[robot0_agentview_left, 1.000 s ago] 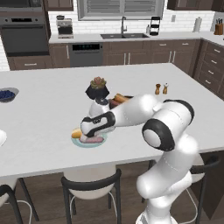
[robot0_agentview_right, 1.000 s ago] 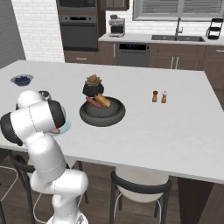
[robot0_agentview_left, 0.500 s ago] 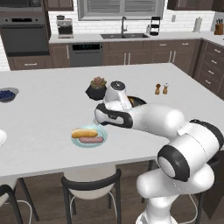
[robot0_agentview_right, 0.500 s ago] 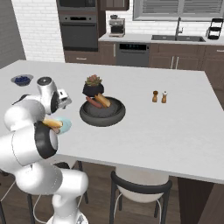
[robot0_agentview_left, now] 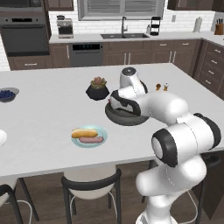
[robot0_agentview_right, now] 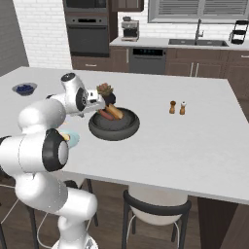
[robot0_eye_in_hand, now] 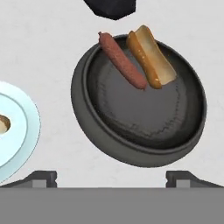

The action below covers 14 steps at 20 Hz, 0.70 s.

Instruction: Place one bun and one sausage from the bowl on each plate.

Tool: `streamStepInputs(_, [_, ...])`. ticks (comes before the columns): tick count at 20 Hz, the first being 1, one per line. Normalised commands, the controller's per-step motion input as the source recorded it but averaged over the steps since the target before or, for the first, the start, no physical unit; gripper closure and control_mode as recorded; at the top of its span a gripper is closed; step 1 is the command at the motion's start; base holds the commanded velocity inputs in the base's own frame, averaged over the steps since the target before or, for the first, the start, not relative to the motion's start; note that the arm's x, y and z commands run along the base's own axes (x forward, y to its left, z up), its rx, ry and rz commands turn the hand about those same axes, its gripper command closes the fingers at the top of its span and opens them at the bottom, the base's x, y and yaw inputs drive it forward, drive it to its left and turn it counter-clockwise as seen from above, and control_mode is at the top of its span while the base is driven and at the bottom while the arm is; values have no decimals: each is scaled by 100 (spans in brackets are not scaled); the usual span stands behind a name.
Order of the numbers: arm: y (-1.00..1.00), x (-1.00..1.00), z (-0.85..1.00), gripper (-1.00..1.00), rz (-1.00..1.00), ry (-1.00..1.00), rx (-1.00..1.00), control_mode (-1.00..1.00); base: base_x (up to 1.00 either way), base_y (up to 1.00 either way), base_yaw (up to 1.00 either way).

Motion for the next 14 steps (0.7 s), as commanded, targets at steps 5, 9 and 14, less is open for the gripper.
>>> streamStepInputs(5, [-74, 100, -18, -100, -7, 24, 7, -100, 0, 0, 0])
streamStepInputs(9, [-15, 28, -8, -100, 0, 3, 1, -100, 0, 0, 0])
streamStepInputs(14, [-4, 49, -49, -100, 0, -7, 2, -100, 0, 0, 0])
